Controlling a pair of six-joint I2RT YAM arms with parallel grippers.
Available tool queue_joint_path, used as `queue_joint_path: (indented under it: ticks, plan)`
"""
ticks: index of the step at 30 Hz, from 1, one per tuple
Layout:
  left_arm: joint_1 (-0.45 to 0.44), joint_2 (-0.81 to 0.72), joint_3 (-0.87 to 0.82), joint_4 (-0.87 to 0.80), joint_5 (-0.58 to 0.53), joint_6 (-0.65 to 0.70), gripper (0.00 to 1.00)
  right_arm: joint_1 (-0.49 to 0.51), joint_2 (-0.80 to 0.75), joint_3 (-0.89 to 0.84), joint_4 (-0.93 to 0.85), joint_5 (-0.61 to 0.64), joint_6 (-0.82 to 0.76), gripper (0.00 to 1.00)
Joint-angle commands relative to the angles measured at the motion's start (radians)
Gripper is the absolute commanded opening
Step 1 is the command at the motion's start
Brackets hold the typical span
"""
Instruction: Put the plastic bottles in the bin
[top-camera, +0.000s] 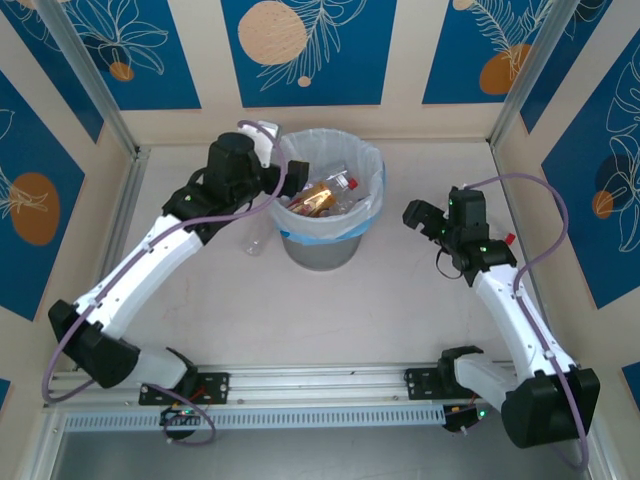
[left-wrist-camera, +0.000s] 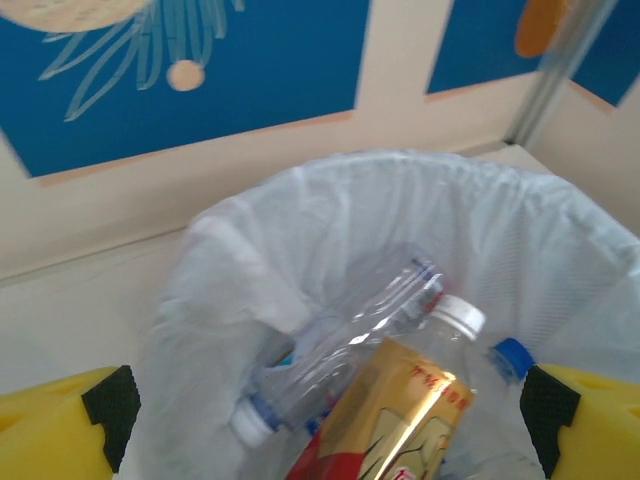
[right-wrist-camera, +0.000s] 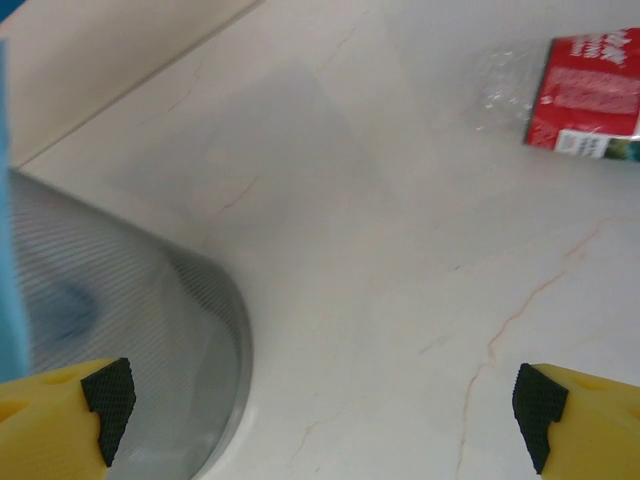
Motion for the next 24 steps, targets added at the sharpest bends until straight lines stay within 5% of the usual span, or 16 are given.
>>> queue_joint_path:
  ticks: [1, 11, 24]
  plan:
    - [0.012, -0.064, -0.069, 0.054, -0.191, -0.089, 0.99, -0.070, 0.057, -0.002, 0.054, -0.045, -0.059, 1.00]
    - [0.117, -0.174, -0.253, 0.026, -0.264, -0.277, 0.99, -0.271, 0.311, 0.109, 0.053, -0.155, -0.205, 1.00]
    - [0.165, -0.214, -0.338, -0.054, -0.256, -0.396, 0.99, -0.390, 0.660, 0.419, -0.054, -0.225, -0.415, 1.00]
